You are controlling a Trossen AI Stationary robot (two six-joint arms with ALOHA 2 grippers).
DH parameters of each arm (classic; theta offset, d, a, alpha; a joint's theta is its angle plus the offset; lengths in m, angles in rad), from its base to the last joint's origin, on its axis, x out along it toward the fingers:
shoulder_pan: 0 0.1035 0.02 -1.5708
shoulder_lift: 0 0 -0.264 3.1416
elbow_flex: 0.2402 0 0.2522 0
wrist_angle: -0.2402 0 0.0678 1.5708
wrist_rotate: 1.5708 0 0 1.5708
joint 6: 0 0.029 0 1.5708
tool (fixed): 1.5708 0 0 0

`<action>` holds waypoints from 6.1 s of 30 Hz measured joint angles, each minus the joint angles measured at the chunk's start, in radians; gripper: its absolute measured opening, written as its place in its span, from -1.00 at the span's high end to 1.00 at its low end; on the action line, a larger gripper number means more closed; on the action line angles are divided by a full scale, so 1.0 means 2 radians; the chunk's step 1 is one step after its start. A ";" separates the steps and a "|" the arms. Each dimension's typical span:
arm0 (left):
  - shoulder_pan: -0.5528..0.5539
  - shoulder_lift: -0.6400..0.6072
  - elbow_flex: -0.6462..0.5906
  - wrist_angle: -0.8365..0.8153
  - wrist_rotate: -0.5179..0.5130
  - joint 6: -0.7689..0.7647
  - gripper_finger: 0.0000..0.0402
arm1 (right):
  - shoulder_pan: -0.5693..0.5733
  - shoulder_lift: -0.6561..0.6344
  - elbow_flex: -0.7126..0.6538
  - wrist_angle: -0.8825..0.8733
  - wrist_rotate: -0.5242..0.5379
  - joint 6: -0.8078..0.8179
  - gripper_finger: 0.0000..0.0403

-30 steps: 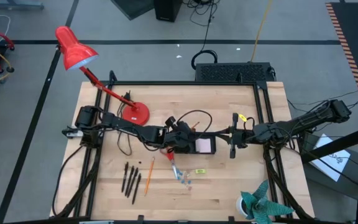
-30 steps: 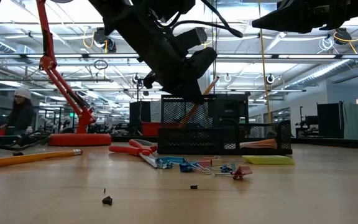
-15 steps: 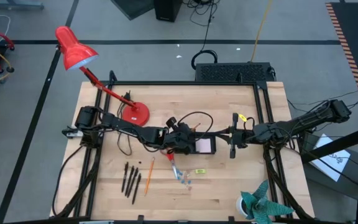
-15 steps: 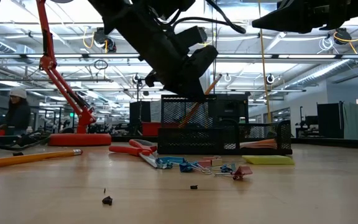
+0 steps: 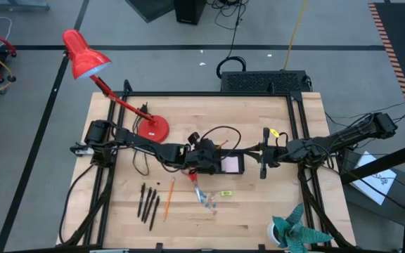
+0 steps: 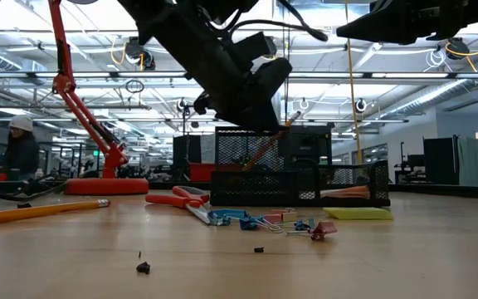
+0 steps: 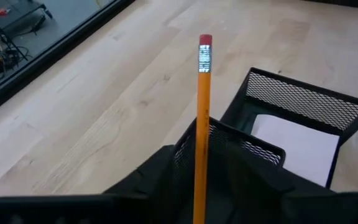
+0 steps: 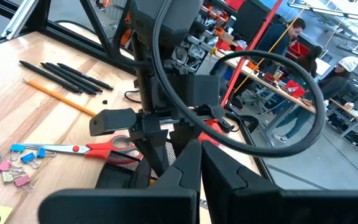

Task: Pick and place office supplies into organizer
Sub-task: Put the orange pencil into the black desk organizer

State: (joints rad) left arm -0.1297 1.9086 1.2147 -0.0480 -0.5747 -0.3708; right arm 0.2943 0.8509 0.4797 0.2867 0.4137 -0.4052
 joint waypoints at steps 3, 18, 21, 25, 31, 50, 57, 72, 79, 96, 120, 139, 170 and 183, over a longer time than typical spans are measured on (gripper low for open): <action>-0.005 -0.013 0.001 -0.006 0.001 0.019 0.11 | 0.000 0.000 0.000 0.000 0.000 0.000 0.98; -0.131 -0.160 0.010 -0.223 0.004 -0.108 0.08 | 0.000 0.000 0.000 -0.022 0.000 0.000 0.98; -0.171 -0.161 0.009 -0.306 0.017 -0.239 0.09 | 0.000 0.000 0.000 -0.023 0.000 0.009 0.98; -0.221 -0.161 0.009 -0.379 0.071 -0.425 0.10 | 0.000 0.000 0.000 -0.022 0.000 0.015 0.98; -0.264 -0.148 0.010 -0.378 0.109 -0.604 0.16 | 0.000 0.000 0.000 -0.011 0.000 0.024 0.98; -0.197 -0.034 0.009 -0.385 0.257 -0.616 0.13 | 0.000 0.000 0.000 -0.007 0.000 0.026 0.98; -0.168 -0.034 0.009 -0.406 0.257 -0.581 0.13 | 0.000 0.000 0.000 -0.007 0.000 0.026 0.98; -0.159 -0.034 -0.005 -0.391 0.254 -0.579 0.13 | 0.000 0.000 0.000 -0.007 0.000 0.025 0.98; -0.163 -0.034 -0.047 -0.328 0.277 -0.599 0.13 | 0.000 0.000 0.000 -0.007 0.000 0.025 0.98; -0.163 -0.037 -0.082 -0.283 0.302 -0.593 0.13 | 0.000 0.000 0.000 -0.007 0.000 0.025 0.98; -0.162 -0.015 -0.080 -0.283 0.327 -0.592 0.24 | 0.000 0.000 0.000 -0.007 0.000 0.025 0.98; -0.161 -0.018 -0.079 -0.278 0.303 -0.564 0.54 | 0.000 0.000 0.000 -0.007 0.000 0.025 0.98; -0.159 -0.057 -0.080 -0.279 0.261 -0.531 0.54 | 0.000 0.000 0.000 -0.006 0.000 0.025 0.98; -0.159 -0.036 -0.076 -0.279 0.273 -0.531 0.54 | 0.000 0.000 0.000 -0.006 0.000 0.025 0.98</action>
State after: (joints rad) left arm -0.4470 1.8365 1.0622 -0.6067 -0.0288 -1.4335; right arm 0.2940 0.8509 0.4795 0.2737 0.4137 -0.3546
